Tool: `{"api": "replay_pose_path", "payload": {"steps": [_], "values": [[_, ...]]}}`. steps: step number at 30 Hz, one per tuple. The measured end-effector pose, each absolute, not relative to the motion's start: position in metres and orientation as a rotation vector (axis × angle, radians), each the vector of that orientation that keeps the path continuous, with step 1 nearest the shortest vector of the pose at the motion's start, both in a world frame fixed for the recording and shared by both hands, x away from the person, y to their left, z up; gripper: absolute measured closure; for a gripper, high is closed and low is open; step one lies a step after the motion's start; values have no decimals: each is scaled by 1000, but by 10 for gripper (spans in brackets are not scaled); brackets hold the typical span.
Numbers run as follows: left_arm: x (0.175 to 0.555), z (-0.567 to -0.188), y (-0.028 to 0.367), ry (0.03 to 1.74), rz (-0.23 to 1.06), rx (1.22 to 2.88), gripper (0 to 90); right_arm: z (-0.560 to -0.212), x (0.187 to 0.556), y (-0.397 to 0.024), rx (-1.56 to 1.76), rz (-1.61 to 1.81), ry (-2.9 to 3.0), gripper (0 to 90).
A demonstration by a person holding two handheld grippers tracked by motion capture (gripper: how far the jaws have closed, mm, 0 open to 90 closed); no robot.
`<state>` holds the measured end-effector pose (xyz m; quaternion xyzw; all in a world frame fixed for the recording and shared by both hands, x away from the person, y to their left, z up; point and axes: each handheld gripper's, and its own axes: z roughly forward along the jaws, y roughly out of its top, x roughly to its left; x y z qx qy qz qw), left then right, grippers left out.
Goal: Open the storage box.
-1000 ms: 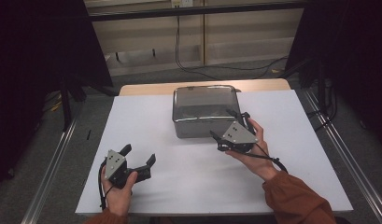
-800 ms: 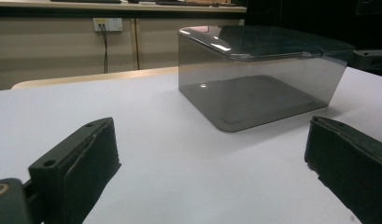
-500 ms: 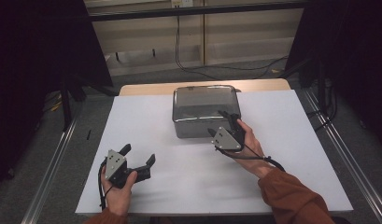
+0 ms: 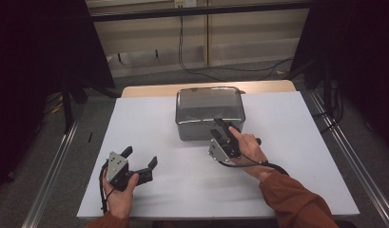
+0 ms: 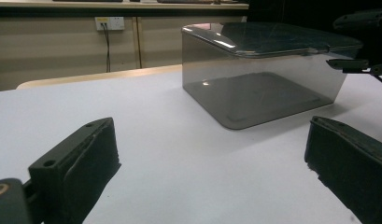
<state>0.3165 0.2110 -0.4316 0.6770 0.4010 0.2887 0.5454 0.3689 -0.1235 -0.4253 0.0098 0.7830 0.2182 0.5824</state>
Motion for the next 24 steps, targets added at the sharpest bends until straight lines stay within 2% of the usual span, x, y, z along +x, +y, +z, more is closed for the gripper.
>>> {"api": "replay_pose_path", "payload": {"steps": [5, 24], "values": [[317, -432, 211, 942, 681, 1619, 27, -429, 370, -121, 8, 483, 1833, 594], [323, -432, 209, 959, 634, 1634, 58, -434, 371, -119, -54, 429, 1783, 771]]}}
